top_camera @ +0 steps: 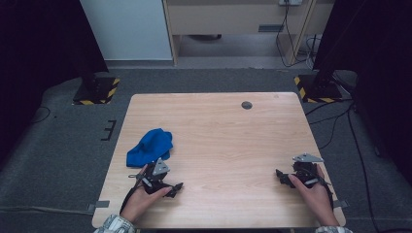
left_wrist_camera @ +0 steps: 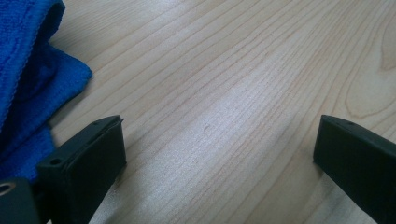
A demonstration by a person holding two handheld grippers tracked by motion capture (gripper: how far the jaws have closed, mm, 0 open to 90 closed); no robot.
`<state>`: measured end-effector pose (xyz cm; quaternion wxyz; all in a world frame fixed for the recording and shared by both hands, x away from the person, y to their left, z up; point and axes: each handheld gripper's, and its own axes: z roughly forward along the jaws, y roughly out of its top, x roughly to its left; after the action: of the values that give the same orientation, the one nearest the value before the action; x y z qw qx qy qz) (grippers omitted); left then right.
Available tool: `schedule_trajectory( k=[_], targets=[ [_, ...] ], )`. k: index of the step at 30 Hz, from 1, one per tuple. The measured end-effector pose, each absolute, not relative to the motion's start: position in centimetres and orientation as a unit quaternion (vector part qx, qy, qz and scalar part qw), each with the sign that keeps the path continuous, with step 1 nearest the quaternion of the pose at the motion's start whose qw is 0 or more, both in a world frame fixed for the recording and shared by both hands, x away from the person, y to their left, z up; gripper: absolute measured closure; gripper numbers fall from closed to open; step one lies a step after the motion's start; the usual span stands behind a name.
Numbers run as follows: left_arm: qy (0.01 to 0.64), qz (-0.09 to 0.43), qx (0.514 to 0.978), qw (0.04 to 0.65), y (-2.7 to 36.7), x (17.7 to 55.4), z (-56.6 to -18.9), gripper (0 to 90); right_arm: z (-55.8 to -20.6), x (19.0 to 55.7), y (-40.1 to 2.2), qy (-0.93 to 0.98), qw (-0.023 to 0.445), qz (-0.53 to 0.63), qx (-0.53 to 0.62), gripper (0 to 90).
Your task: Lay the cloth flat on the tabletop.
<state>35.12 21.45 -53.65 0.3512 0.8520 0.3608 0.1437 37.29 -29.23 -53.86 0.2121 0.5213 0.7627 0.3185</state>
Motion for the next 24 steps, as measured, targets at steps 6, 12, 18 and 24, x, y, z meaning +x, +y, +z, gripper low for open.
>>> schedule_trajectory(
  k=[6,12,18,24],
  targets=[
    [0.362,0.143,0.853,0.348,21.5,35.2,-53.5,3.0,-53.9,37.3,-29.2,0.763,0.213,0.318,0.521,2.7],
    [0.364,0.148,0.851,0.348,21.7,35.2,-53.1,4.5,-53.9,37.3,-29.1,0.762,0.213,0.318,0.522,2.6],
    [0.366,0.175,0.845,0.348,22.4,35.2,-52.0,8.9,-53.9,37.3,-29.1,0.762,0.213,0.318,0.522,2.5],
    [0.387,0.230,0.808,0.379,23.7,35.4,-49.9,8.5,-53.9,37.3,-29.1,0.762,0.213,0.318,0.523,2.5]
  ],
)
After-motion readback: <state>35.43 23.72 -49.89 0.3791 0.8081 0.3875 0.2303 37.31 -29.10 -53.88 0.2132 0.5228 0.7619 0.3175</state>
